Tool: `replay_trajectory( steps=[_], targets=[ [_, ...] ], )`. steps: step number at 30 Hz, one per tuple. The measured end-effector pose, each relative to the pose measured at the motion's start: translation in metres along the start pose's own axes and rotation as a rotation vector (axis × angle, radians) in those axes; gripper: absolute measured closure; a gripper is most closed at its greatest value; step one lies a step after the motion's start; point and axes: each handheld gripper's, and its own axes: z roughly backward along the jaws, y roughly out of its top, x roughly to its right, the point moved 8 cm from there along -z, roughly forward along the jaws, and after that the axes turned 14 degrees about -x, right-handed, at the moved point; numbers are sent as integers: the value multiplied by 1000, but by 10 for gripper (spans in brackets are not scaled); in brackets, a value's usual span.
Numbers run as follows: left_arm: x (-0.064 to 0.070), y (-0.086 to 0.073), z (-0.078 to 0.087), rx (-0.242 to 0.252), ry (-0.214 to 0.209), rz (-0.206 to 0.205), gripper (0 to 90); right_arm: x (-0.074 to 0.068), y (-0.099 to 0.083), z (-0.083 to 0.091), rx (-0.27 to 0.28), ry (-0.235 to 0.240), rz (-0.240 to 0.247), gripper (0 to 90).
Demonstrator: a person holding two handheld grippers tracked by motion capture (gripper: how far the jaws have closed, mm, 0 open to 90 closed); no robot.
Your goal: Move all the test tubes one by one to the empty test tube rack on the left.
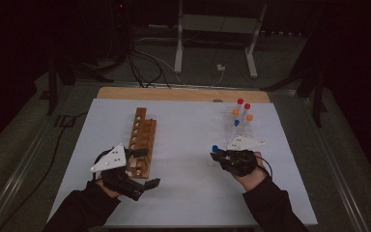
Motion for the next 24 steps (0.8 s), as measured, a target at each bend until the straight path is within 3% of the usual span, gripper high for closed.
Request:
replay_trajectory(
  steps=[5, 7, 12, 24],
  targets=[
    [3, 11, -18, -37, -35, -10, 6, -11, 3, 0, 1, 25, 27, 768],
    [2, 13, -22, -49, -28, -6, 6, -13, 3, 0, 1, 30, 29, 768],
    [2, 24, -36, -48, -39, 4, 25, -22, 4, -1, 0, 49, 52, 768],
    [6, 47, -70, -45, -68, -19, 90, -33, 6, -2, -2, 78, 68, 768]
  ],
)
